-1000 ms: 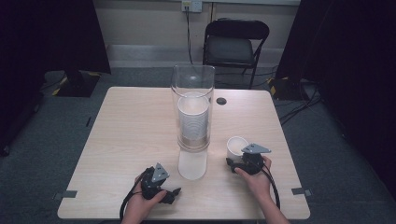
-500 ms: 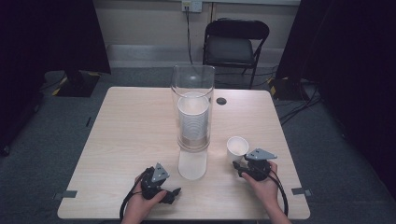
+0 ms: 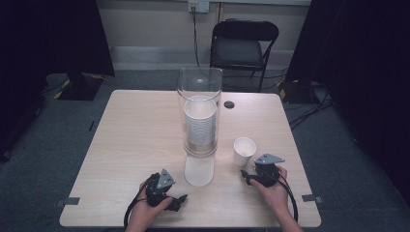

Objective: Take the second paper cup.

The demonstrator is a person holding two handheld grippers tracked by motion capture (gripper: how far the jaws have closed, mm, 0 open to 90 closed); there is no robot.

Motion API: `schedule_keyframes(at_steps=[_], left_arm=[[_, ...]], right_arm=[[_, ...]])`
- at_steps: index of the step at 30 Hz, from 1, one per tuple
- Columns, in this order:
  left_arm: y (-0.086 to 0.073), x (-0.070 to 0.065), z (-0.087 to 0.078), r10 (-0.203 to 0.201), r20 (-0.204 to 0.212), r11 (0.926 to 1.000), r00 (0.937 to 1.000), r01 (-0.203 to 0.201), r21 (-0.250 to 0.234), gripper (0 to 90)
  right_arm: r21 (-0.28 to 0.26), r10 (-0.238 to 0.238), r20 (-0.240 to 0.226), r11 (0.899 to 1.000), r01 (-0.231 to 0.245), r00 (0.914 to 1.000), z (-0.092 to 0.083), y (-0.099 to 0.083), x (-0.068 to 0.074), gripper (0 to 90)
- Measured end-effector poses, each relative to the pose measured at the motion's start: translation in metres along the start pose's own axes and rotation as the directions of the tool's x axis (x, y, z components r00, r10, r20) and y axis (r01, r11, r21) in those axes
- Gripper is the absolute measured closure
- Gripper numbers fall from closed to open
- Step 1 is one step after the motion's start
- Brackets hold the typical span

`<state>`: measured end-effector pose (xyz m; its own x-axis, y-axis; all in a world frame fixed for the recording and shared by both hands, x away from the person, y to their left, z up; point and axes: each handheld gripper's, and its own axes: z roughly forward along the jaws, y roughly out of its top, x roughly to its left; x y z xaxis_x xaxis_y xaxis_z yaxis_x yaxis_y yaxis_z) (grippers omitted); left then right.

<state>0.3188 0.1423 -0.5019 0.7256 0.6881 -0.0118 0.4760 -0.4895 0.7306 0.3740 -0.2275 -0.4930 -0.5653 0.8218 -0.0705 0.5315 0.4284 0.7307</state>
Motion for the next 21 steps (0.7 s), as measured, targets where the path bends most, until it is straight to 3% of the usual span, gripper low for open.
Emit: schedule_keyframes(at_steps=[2, 4, 8, 17, 19, 20, 21], left_arm=[[0.000, 0.000, 0.000, 0.001, 0.000, 1.0000, 1.0000, -0.001, 0.001, 7.8], [0.000, 0.000, 0.000, 0.002, 0.000, 1.0000, 1.0000, -0.002, 0.003, 7.8], [0.000, -0.001, 0.001, 0.016, 0.006, 0.9998, 0.9999, -0.016, 0.013, 4.0], [0.000, -0.002, 0.000, -0.003, -0.007, 1.0000, 1.0000, 0.003, 0.008, 4.5], [0.000, -0.001, -0.001, -0.002, -0.012, 1.0000, 0.9999, 0.002, 0.004, 10.7], [0.002, 0.000, -0.003, -0.034, -0.023, 0.9994, 0.9992, 0.034, -0.002, 17.0], [0.002, 0.000, -0.003, -0.034, -0.023, 0.9994, 0.9992, 0.034, -0.002, 20.2]], right_arm=[[0.004, -0.016, -0.007, 1.000, 0.016, 0.9999, -0.006, -0.005, 0.000, 20.9], [0.017, 0.025, -0.038, 1.000, -0.025, 0.9990, -0.013, -0.015, -0.004, 18.2], [-0.010, 0.041, -0.040, 0.999, -0.041, 0.9984, -0.027, -0.035, -0.011, 16.1], [-0.004, 0.047, -0.038, 0.999, -0.048, 0.9982, -0.035, -0.043, -0.014, 13.6], [-0.003, 0.046, -0.037, 0.999, -0.047, 0.9982, -0.035, -0.043, -0.014, 13.2], [-0.003, 0.046, -0.036, 0.999, -0.046, 0.9983, -0.035, -0.043, -0.014, 13.0], [-0.003, 0.046, -0.036, 0.999, -0.046, 0.9983, -0.035, -0.043, -0.014, 13.0]])
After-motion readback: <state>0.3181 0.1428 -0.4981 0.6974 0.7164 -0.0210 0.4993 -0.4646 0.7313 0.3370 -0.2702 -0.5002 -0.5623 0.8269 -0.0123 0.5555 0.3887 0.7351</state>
